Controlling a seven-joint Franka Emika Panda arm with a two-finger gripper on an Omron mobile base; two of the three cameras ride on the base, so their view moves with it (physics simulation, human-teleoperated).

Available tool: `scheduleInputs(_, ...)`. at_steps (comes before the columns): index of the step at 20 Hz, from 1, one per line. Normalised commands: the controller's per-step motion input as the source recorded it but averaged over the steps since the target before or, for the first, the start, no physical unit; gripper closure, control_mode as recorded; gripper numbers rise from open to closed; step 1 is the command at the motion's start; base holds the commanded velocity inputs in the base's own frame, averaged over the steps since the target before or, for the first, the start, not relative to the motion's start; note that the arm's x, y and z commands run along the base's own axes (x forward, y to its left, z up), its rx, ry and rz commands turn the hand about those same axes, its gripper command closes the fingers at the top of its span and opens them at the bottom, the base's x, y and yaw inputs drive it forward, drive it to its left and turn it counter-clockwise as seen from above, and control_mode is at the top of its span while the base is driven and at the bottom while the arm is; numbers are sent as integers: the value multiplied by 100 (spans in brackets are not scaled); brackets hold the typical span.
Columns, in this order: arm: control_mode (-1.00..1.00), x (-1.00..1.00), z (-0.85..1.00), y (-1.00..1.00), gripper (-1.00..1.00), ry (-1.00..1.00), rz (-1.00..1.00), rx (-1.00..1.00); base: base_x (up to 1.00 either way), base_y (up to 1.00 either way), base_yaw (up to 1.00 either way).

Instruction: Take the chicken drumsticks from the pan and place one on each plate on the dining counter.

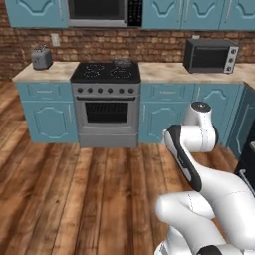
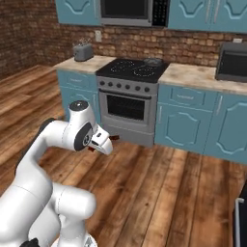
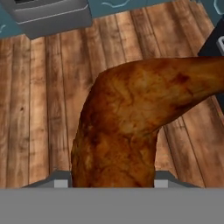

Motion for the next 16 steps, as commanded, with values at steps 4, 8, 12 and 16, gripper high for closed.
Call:
scheduleInputs(4, 100, 0, 0, 0, 100, 0, 0, 0, -100, 48, 10)
scheduleInputs(8, 100, 0, 0, 0, 100, 0, 0, 0, -100, 54, 14)
scheduleInputs(12, 100, 0, 0, 0, 100, 0, 0, 0, -100, 70, 27)
scheduleInputs(16, 100, 0, 0, 0, 100, 0, 0, 0, -100, 91, 25)
